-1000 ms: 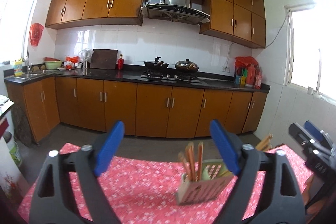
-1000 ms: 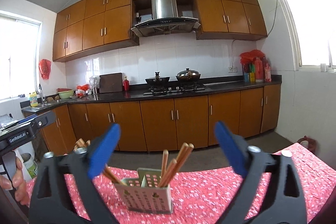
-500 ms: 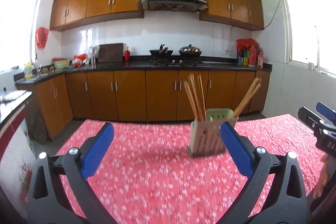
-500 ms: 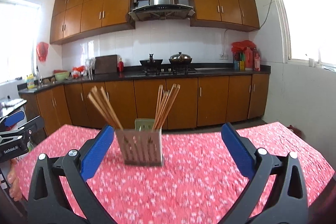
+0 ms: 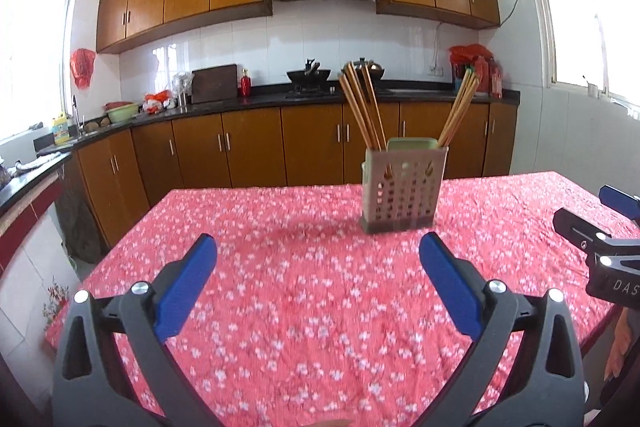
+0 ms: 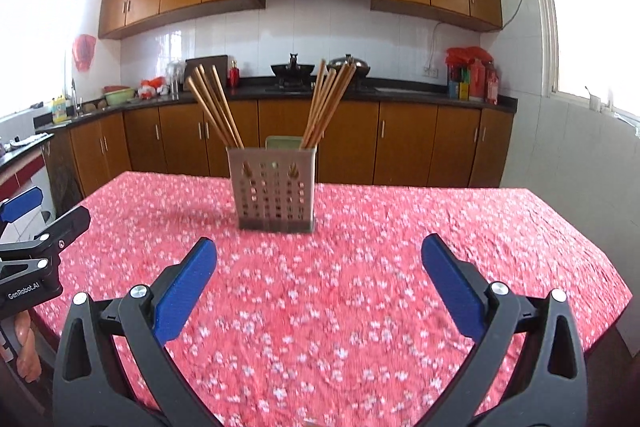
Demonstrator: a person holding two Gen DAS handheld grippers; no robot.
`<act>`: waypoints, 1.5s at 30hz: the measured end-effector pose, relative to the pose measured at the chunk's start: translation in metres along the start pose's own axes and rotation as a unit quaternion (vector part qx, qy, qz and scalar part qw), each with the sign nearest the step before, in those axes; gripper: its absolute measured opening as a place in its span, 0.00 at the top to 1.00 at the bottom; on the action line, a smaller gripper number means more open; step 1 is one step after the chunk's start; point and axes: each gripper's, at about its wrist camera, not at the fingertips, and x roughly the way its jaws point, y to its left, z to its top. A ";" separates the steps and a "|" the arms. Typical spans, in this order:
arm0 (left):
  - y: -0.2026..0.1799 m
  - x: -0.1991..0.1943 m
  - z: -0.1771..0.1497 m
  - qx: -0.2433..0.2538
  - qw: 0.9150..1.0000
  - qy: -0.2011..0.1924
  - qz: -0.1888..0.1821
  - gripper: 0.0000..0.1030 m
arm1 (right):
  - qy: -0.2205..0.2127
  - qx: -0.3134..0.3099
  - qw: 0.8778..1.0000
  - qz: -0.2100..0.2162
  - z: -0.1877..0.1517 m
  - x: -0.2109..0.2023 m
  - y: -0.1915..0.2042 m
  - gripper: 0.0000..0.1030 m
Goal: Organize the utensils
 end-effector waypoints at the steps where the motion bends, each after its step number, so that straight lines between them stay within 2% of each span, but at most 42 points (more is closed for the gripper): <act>1: 0.000 0.000 -0.004 0.000 1.000 0.004 0.000 0.04 | 0.001 -0.001 1.000 -0.002 -0.003 -0.001 0.000 0.02; 10: -0.001 0.001 -0.015 -0.001 1.000 0.015 -0.002 0.04 | 0.019 0.000 1.000 -0.008 -0.017 0.000 -0.001 0.02; 25: -0.001 0.007 -0.016 -0.017 0.999 0.028 -0.014 0.04 | 0.015 0.010 1.000 -0.009 -0.014 -0.004 -0.007 0.02; 45: -0.004 0.006 -0.015 -0.015 0.999 0.025 -0.017 0.04 | 0.017 0.020 1.000 -0.007 -0.014 -0.004 -0.015 0.02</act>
